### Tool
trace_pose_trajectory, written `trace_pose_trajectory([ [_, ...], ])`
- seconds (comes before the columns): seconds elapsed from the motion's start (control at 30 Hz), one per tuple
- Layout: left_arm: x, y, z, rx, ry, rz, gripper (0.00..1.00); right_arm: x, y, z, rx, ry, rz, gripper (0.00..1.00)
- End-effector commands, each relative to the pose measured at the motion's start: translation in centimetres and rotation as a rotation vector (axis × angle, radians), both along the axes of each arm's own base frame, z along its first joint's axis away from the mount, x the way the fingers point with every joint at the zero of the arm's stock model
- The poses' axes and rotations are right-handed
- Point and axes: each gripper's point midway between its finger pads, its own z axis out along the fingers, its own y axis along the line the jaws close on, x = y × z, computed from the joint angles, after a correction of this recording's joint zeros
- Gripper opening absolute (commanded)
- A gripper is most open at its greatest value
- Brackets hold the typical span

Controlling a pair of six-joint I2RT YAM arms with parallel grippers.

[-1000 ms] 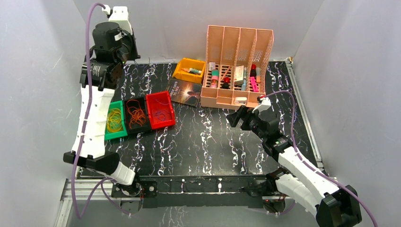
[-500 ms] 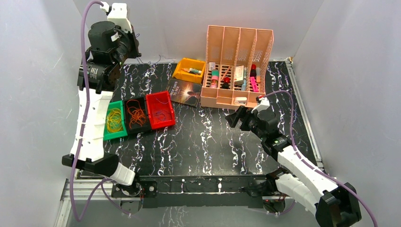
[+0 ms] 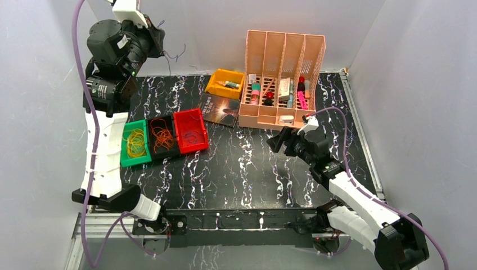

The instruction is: Untangle the cables

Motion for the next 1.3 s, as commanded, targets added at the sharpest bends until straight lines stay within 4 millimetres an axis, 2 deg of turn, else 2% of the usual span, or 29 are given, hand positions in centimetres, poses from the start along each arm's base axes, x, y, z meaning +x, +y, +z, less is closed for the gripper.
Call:
trace_pose_trajectory([
  [0.0, -2.0, -1.6, 4.2, -0.073, -0.117, -0.114, 0.0, 0.7, 0.7, 2.4, 0.046, -0.067, 0.009, 0.98],
  [0.23, -2.1, -1.4, 5.2, -0.084, -0.15, -0.101, 0.0, 0.6, 0.6, 2.1, 0.047, -0.061, 0.005, 0.98],
  [0.47, -2.2, -2.8, 6.1, -0.121, -0.172, -0.178, 0.0, 0.5, 0.5, 2.0, 0.046, -0.057, 0.003, 0.98],
  [0.57, -1.2, -4.1, 4.7, -0.147, -0.126, -0.231, 0.0, 0.4, 0.4, 1.9, 0.046, -0.057, 0.0, 0.98],
  [0.63, -0.2, -5.1, 2.9, -0.16, -0.078, -0.266, 0.0, 0.3, 0.3, 2.0, 0.046, -0.057, -0.005, 0.98],
  [0.77, 2.0, -6.6, -1.9, -0.199, 0.038, -0.303, 0.0, 0.2, -0.1, 2.1, 0.045, -0.063, -0.021, 0.98],
  [0.9, 2.9, -8.6, -4.9, -0.256, 0.126, -0.383, 0.0, 0.1, -0.3, 2.0, 0.04, -0.061, -0.029, 0.98],
  [1.03, 3.3, -9.1, -5.6, -0.271, 0.148, -0.405, 0.0, 0.1, -0.3, 2.0, 0.039, -0.06, -0.029, 0.98],
  [1.27, 3.0, -9.8, -3.7, -0.292, 0.12, -0.449, 0.0, 0.1, -0.3, 1.8, 0.039, -0.054, -0.031, 0.98],
])
